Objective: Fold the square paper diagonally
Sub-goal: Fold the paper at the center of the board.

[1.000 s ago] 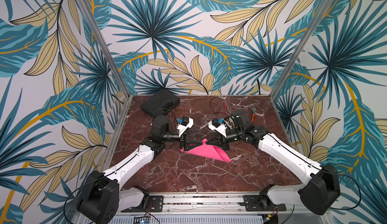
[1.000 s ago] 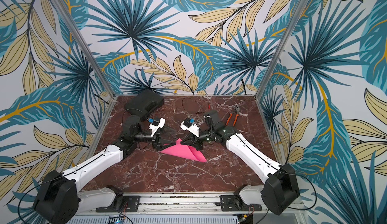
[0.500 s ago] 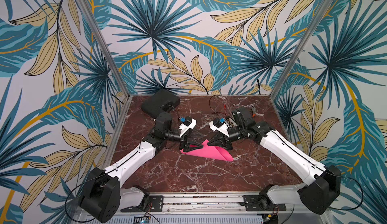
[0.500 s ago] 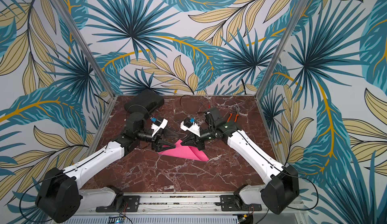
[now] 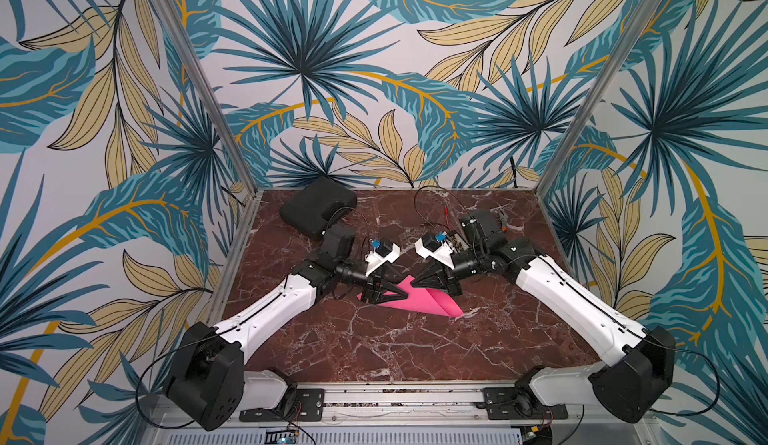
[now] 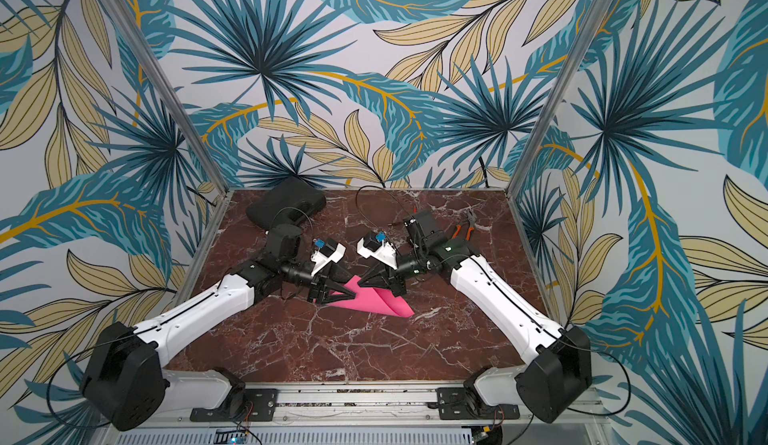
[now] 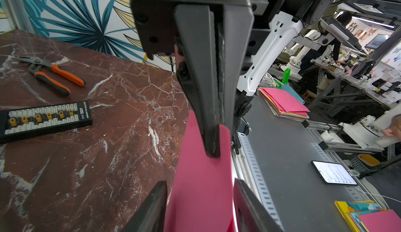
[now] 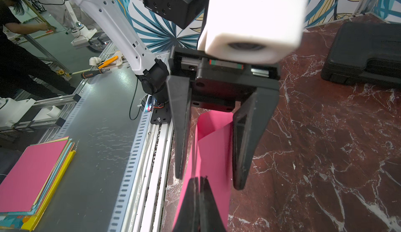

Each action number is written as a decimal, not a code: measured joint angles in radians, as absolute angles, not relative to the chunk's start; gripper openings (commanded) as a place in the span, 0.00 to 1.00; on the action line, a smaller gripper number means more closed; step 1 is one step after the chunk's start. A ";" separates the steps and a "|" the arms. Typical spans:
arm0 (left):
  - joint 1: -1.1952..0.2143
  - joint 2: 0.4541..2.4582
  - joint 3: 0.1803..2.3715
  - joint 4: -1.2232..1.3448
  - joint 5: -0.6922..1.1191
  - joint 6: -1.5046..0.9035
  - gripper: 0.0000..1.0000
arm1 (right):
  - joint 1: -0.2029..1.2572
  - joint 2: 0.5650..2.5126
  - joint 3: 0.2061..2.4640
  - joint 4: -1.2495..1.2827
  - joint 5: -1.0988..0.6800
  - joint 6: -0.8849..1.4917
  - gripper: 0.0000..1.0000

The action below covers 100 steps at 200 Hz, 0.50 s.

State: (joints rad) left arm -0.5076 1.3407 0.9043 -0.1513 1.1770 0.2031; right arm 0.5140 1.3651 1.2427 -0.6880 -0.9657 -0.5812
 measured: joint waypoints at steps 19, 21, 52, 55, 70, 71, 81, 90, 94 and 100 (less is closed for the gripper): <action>-0.510 1.342 0.904 -0.155 1.174 0.206 0.37 | 0.514 1.365 1.243 -0.688 -0.962 -0.581 0.00; -0.510 1.342 0.904 -0.154 1.174 0.207 0.36 | 0.514 1.365 1.243 -0.688 -0.961 -0.581 0.00; -0.514 1.343 0.904 -0.147 1.171 0.196 0.24 | 0.514 1.365 1.243 -0.689 -0.953 -0.584 0.00; -0.515 1.343 0.904 -0.146 1.171 0.196 0.23 | 0.514 1.365 1.243 -0.689 -0.951 -0.584 0.00; -0.517 1.345 0.904 -0.142 1.171 0.193 0.16 | 0.514 1.365 1.242 -0.690 -0.945 -0.585 0.00; -0.518 1.345 0.904 -0.142 1.170 0.190 0.16 | 0.514 1.365 1.242 -0.690 -0.944 -0.585 0.00; -0.520 1.348 0.904 -0.139 1.169 0.186 0.11 | 0.514 1.365 1.242 -0.690 -0.937 -0.585 0.00; -0.521 1.349 0.904 -0.137 1.167 0.188 0.07 | 0.514 1.365 1.242 -0.690 -0.930 -0.585 0.00; -0.522 1.349 0.904 -0.138 1.165 0.183 0.05 | 0.514 1.365 1.242 -0.690 -0.926 -0.585 0.02; -0.523 1.349 0.904 -0.137 1.162 0.180 0.01 | 0.514 1.365 1.241 -0.690 -0.921 -0.584 0.07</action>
State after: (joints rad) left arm -0.5228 1.3491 0.9043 -0.1371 1.1622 0.1799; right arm 0.5140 1.3655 1.2411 -0.6899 -0.9207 -0.5842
